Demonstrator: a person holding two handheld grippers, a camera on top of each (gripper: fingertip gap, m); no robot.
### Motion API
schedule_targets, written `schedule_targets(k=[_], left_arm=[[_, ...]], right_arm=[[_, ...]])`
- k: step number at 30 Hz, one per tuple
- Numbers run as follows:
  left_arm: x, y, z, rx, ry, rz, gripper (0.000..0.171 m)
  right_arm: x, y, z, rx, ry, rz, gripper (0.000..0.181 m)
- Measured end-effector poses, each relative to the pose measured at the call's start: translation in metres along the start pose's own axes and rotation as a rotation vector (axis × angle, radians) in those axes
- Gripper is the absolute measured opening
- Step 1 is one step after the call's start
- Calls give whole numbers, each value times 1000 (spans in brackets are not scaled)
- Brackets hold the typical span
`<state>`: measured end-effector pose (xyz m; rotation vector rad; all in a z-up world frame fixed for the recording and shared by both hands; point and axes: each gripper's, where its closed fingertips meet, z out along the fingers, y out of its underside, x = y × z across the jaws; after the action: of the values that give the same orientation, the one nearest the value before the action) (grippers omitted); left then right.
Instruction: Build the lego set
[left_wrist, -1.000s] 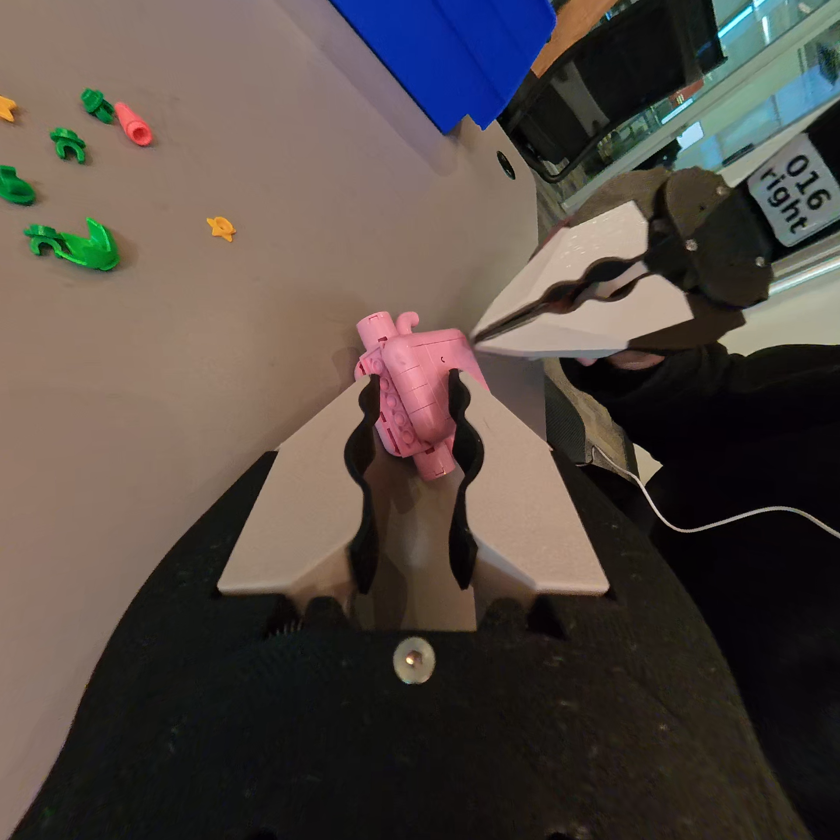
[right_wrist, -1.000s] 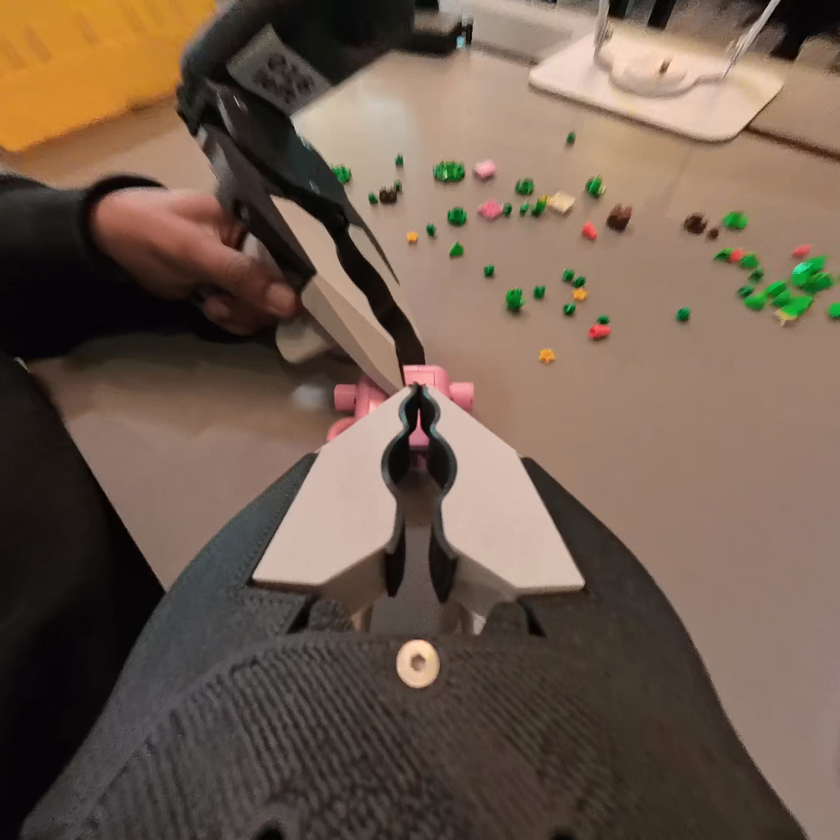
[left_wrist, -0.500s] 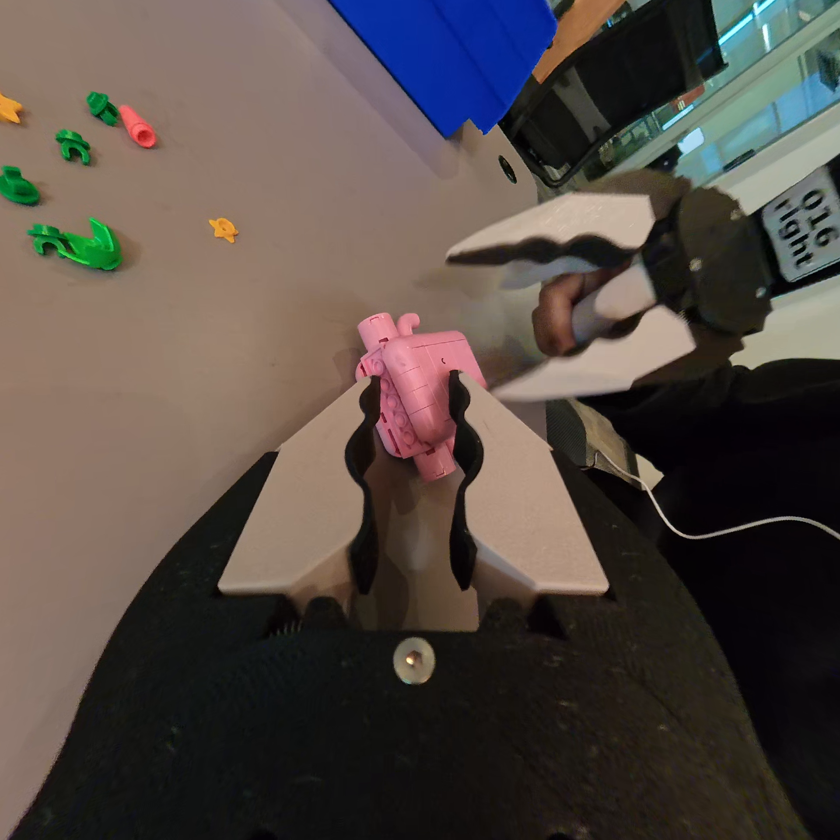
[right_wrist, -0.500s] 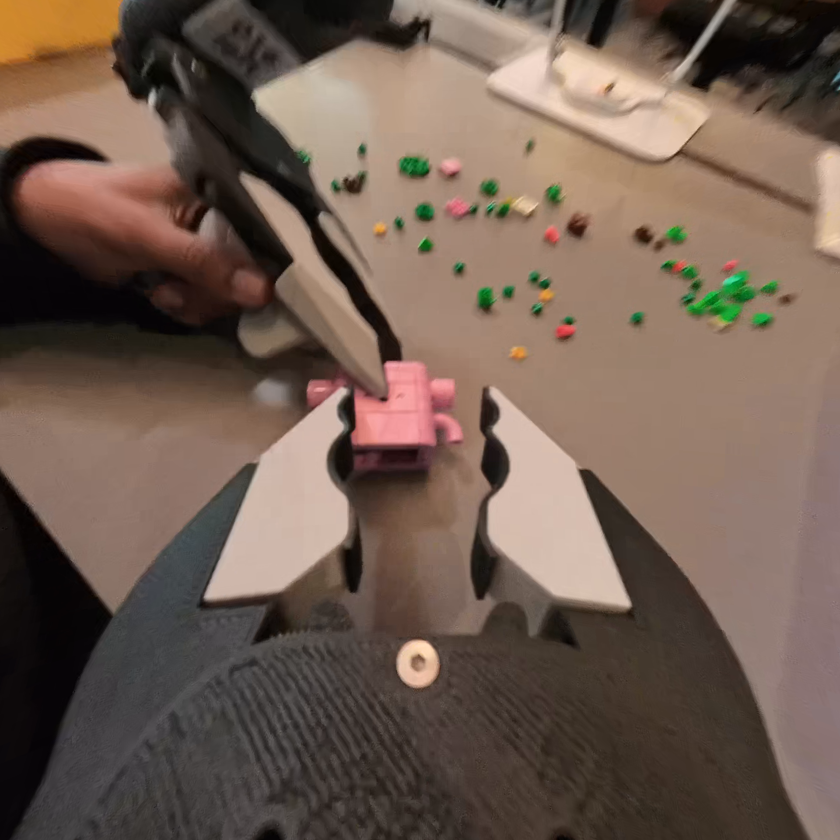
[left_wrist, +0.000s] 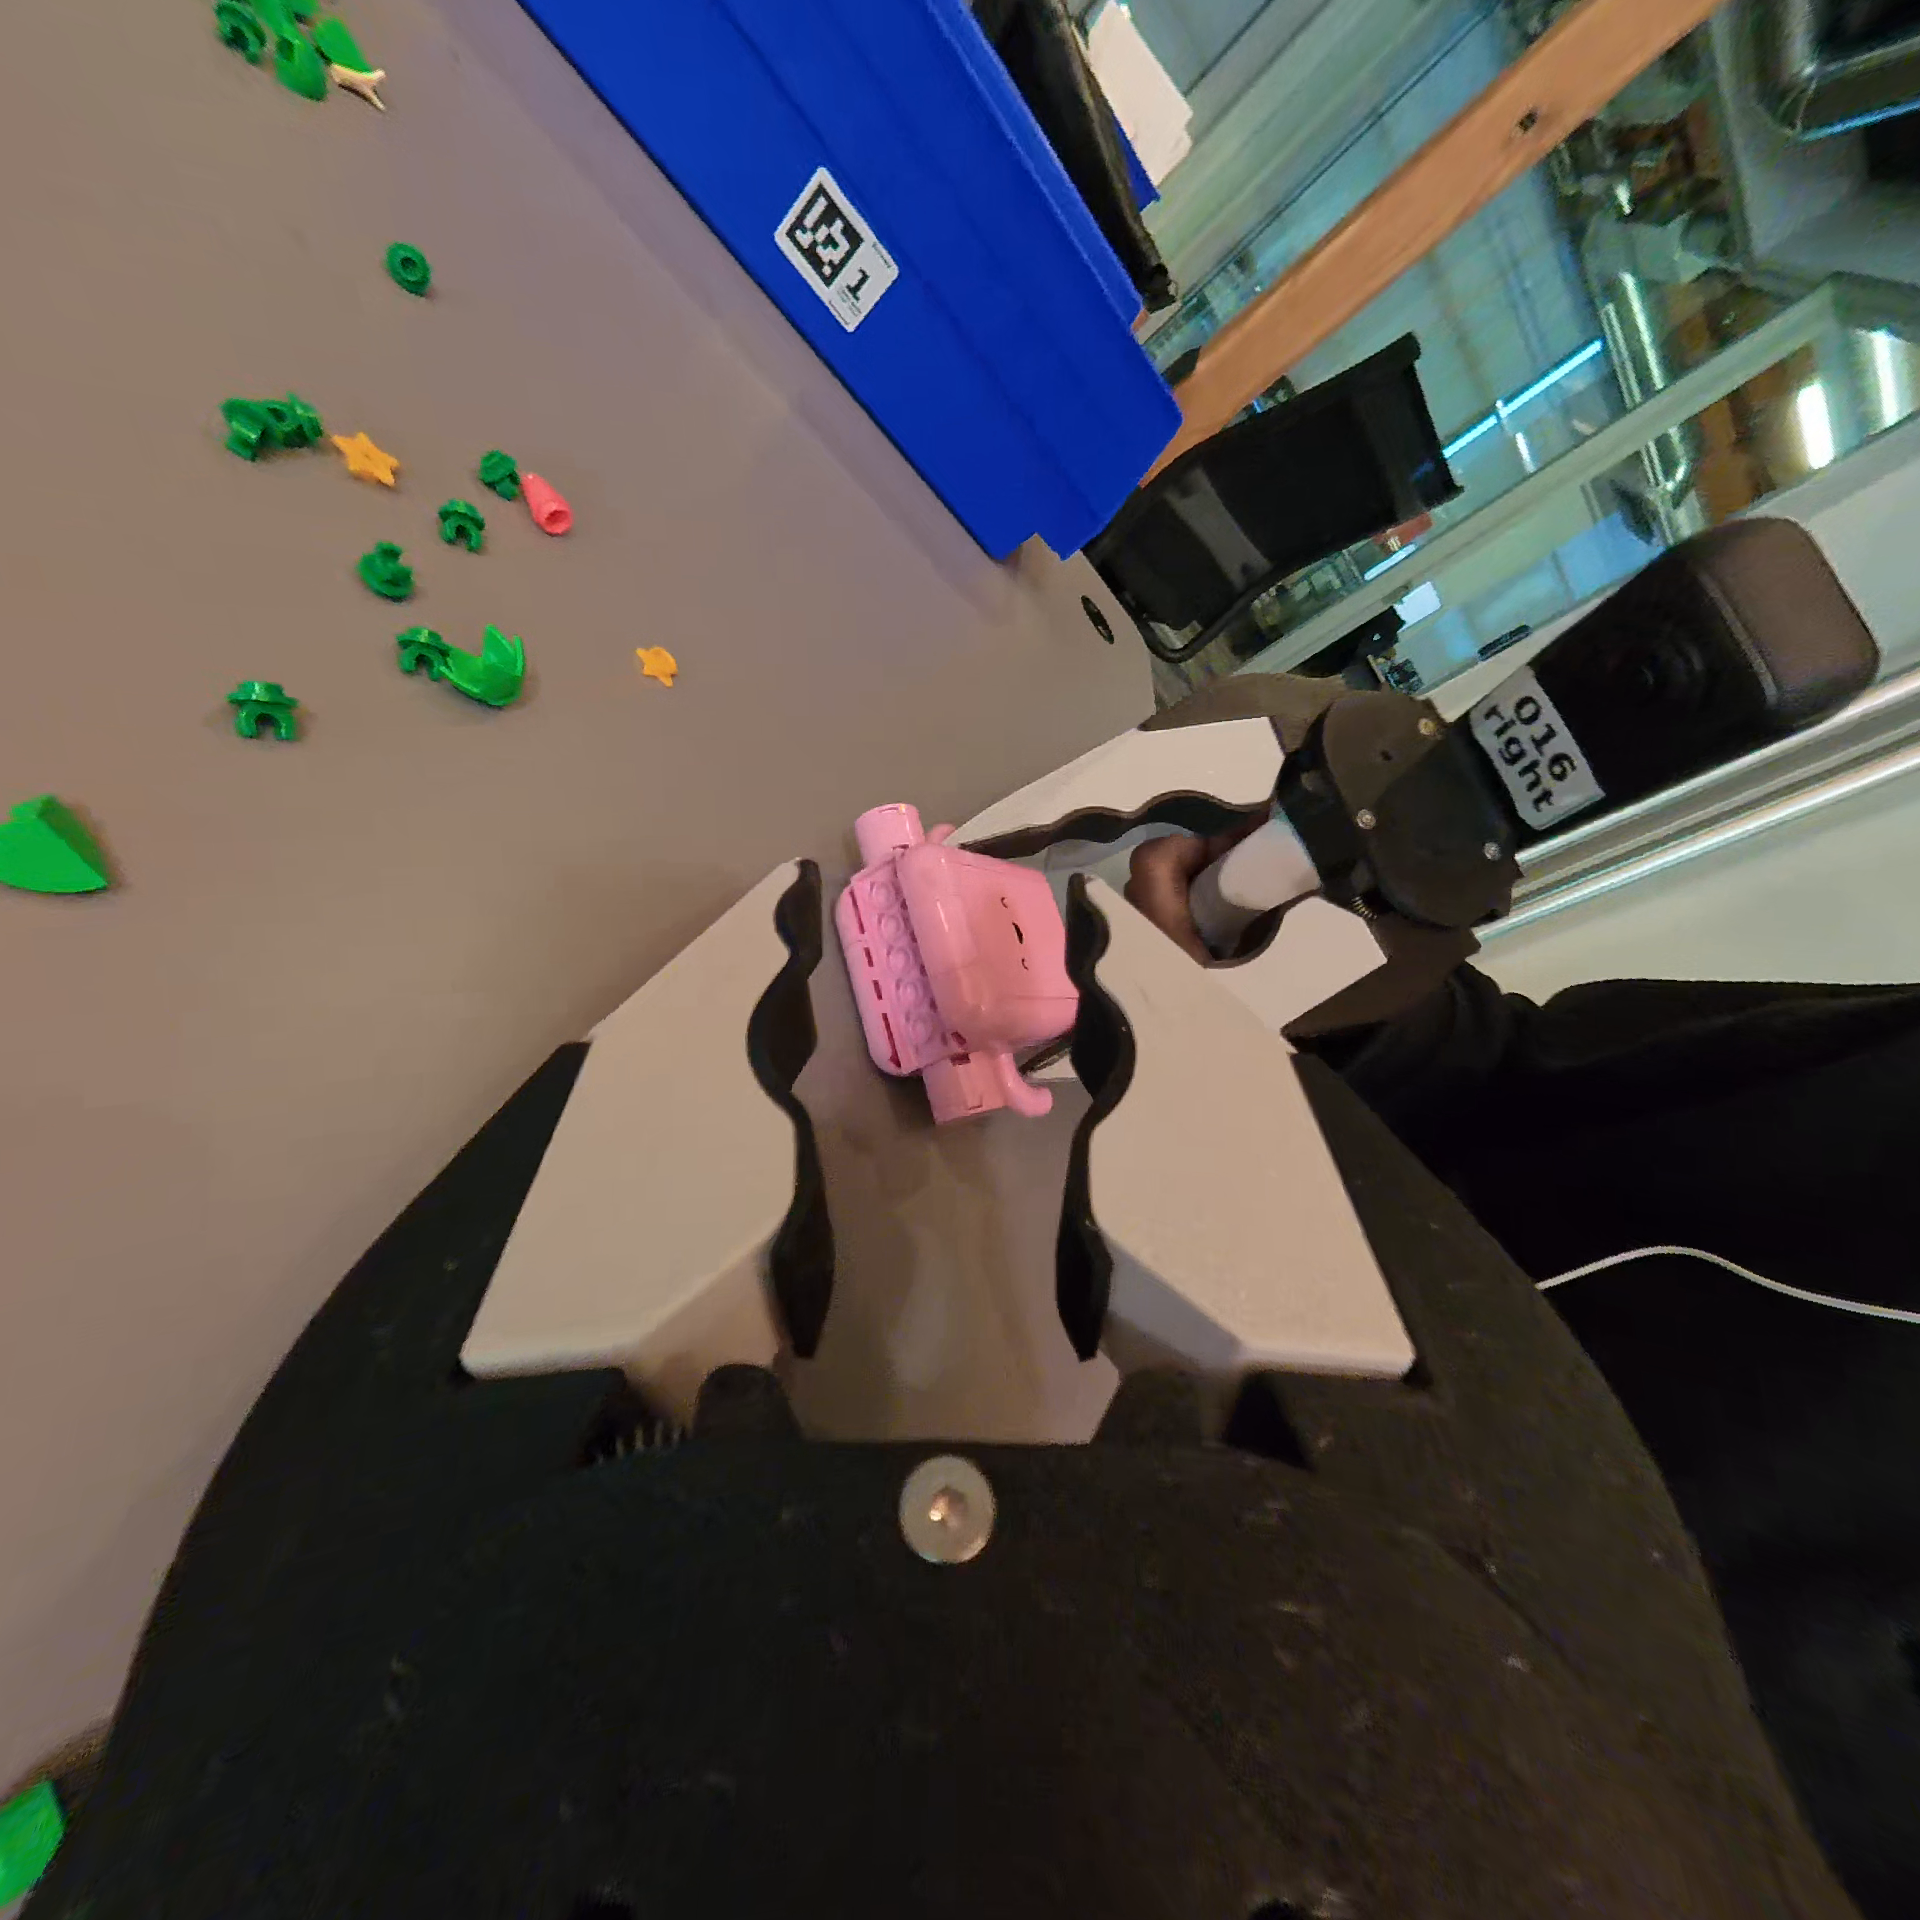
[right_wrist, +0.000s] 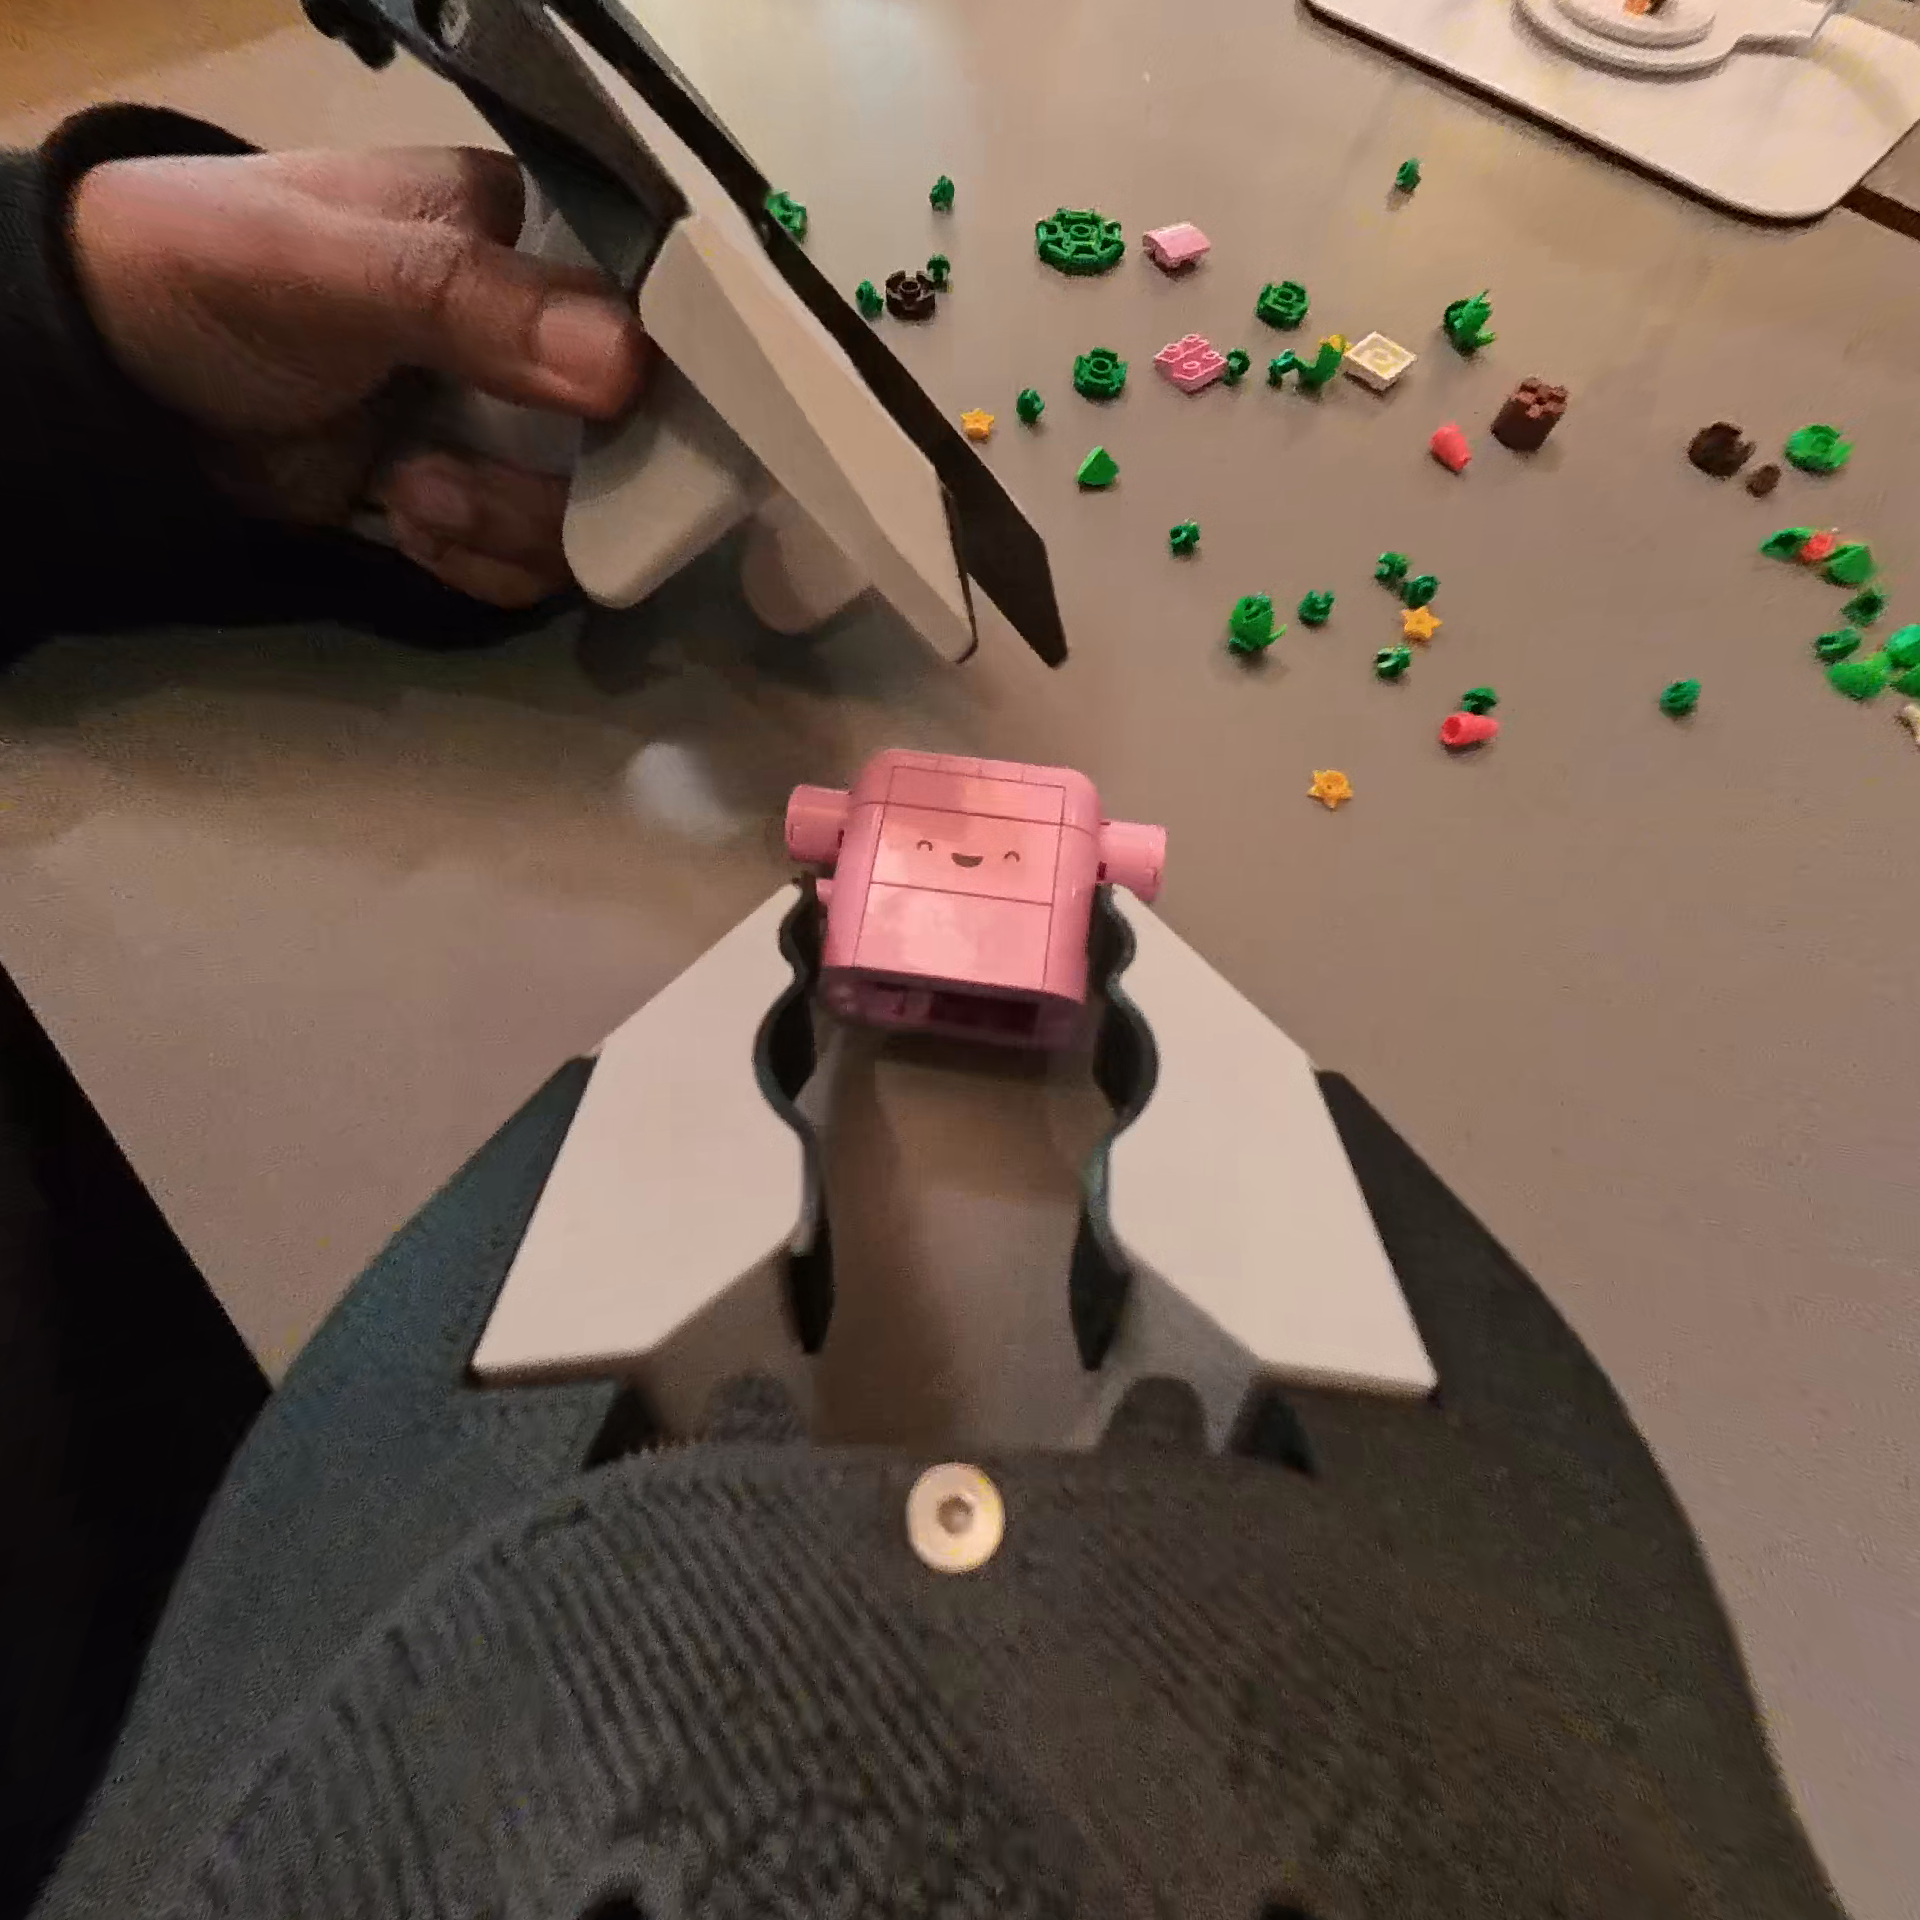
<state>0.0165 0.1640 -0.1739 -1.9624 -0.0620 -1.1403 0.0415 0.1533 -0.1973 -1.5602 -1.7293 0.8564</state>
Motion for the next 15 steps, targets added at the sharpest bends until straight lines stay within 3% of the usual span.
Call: schedule_targets(k=[5,6,7,8,9,11,15], left_arm=[[6,5,2,-37,84,-71,68],[11,6,2,-45,133,-99,73],[19,7,2,-49,199,-130,76],[26,6,2,-50,254,-157,75],[28,7,2,-56,275,-173,73],[22,12,4,-86,220,-146,66],[20,18,7,-115,168,-84,65]], right_arm=[[-3,-11,-6,61,74,-186,50],[-5,-19,-11,105,102,-264,42],[-6,-30,-20,170,157,-352,14],[-7,-43,-30,246,224,-442,0],[-8,-51,-37,289,275,-515,0],[-1,-48,-35,243,322,-553,0],[7,-36,-36,240,245,-337,25]])
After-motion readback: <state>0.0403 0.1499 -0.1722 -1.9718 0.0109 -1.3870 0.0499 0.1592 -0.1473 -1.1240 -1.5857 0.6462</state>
